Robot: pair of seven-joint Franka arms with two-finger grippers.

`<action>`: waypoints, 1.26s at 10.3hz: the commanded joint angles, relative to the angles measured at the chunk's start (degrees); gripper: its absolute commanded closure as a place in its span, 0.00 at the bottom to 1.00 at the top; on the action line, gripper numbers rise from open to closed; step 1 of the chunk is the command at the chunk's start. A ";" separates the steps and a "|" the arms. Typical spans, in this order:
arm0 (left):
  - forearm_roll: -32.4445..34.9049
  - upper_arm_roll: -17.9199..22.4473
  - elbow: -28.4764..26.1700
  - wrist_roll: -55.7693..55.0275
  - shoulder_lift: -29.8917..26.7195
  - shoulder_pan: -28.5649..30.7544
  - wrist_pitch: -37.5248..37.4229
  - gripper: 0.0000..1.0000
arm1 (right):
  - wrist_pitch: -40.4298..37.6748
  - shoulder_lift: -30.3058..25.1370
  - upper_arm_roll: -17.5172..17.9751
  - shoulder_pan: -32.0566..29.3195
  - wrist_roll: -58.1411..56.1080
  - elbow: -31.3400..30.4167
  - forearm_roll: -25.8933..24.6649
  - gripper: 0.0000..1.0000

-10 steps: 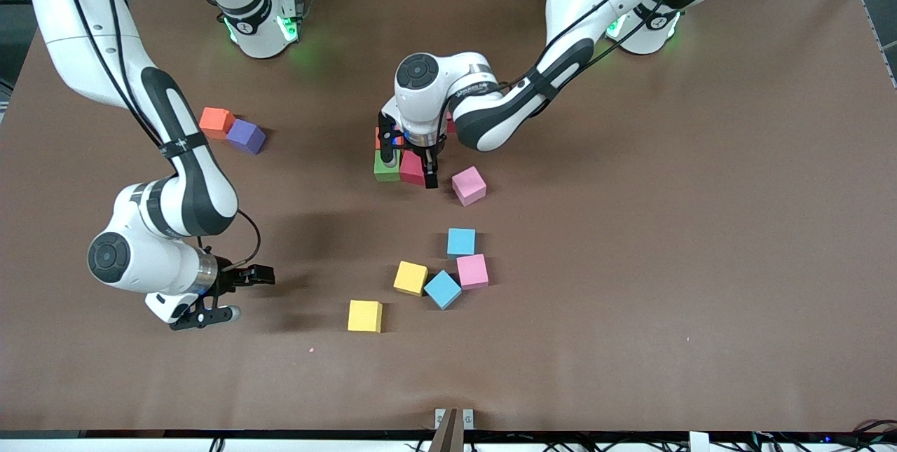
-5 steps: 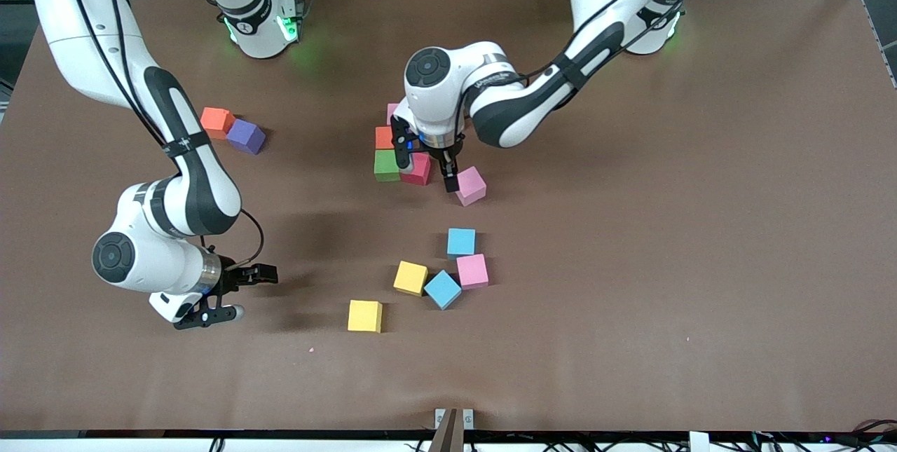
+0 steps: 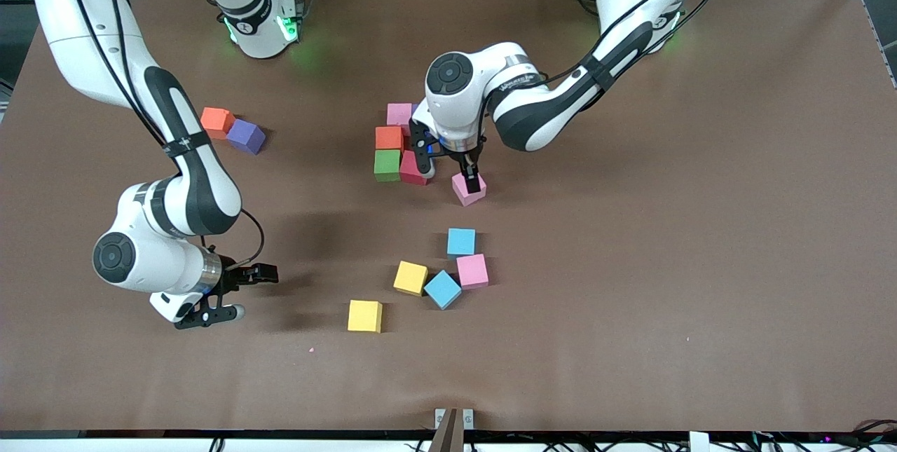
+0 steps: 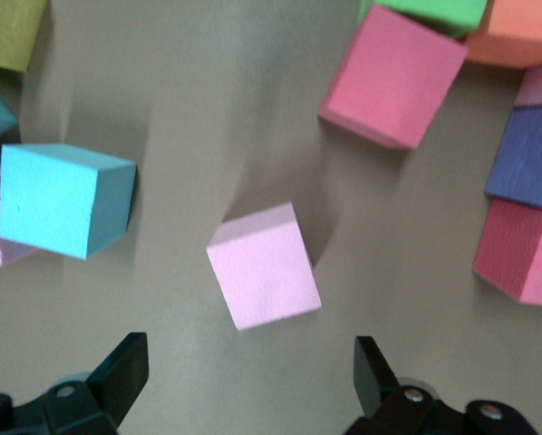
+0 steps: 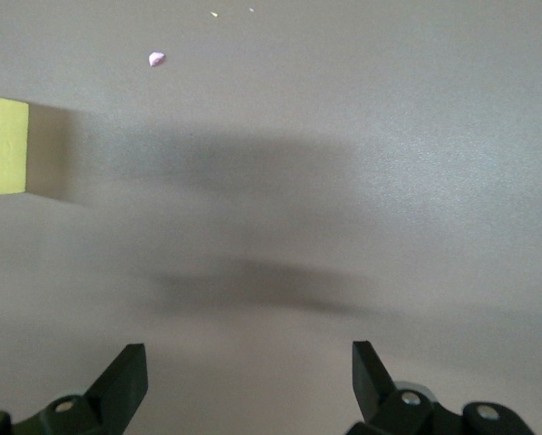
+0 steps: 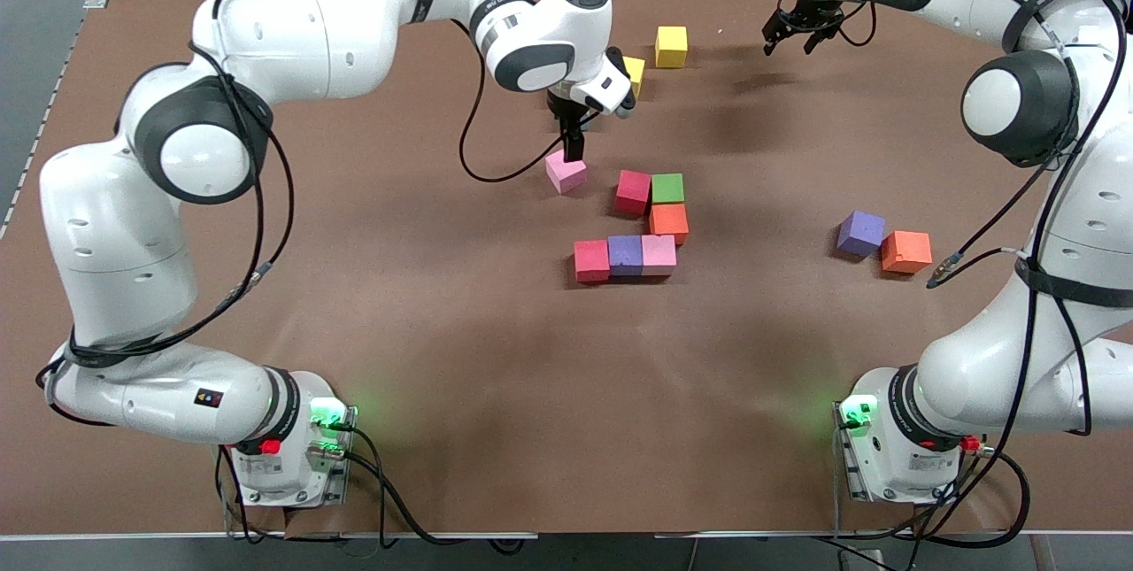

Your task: Arrange 11 blocks into digit 3

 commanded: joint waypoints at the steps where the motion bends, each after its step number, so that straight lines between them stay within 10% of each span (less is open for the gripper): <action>1: -1.34 -2.32 -4.25 3.31 -3.47 4.99 -0.30 0.00 | -0.65 -0.52 -0.01 0.17 0.82 -0.16 0.29 0.00; 13: -0.37 -2.06 -3.73 3.67 -2.50 8.26 0.67 0.00 | 10.07 3.26 0.25 12.38 23.06 6.67 0.46 0.00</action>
